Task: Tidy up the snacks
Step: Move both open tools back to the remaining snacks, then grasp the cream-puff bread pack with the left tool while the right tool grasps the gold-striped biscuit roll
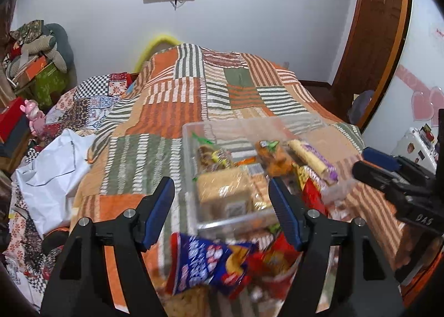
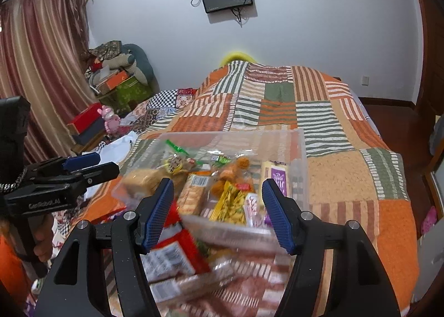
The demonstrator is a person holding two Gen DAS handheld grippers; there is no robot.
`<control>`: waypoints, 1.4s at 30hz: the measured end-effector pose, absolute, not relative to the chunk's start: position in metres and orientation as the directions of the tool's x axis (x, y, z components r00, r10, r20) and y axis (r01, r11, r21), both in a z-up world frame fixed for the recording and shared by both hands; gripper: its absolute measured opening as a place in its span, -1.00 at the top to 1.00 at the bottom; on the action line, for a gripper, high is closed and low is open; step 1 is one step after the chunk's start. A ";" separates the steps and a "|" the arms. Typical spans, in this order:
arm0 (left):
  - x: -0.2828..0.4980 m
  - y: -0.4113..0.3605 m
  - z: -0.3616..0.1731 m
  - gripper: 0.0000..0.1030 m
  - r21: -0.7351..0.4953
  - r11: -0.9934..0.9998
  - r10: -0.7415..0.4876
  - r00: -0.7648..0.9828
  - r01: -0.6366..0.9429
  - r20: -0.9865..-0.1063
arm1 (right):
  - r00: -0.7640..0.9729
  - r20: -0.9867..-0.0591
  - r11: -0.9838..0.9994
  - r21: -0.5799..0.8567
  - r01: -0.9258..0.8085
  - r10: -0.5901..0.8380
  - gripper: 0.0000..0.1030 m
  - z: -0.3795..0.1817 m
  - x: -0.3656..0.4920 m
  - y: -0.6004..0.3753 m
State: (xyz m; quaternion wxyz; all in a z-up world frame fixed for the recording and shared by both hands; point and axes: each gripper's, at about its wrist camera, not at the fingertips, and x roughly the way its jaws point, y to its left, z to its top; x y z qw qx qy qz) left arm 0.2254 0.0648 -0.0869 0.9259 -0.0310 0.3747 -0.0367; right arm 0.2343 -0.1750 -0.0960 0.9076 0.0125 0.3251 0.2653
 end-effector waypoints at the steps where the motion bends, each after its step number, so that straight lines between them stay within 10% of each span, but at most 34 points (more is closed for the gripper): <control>1: 0.220 0.067 -0.087 -0.37 -0.075 0.996 -0.081 0.716 0.040 -0.693 | 0.651 -0.583 0.860 0.189 -0.473 0.487 -0.21 -0.095 0.230 -0.175; 42: 0.150 0.120 -0.186 -0.77 -0.126 0.992 -0.100 0.581 -0.003 -0.807 | 0.485 -0.766 0.880 0.216 -0.424 0.422 -0.55 -0.171 0.183 -0.179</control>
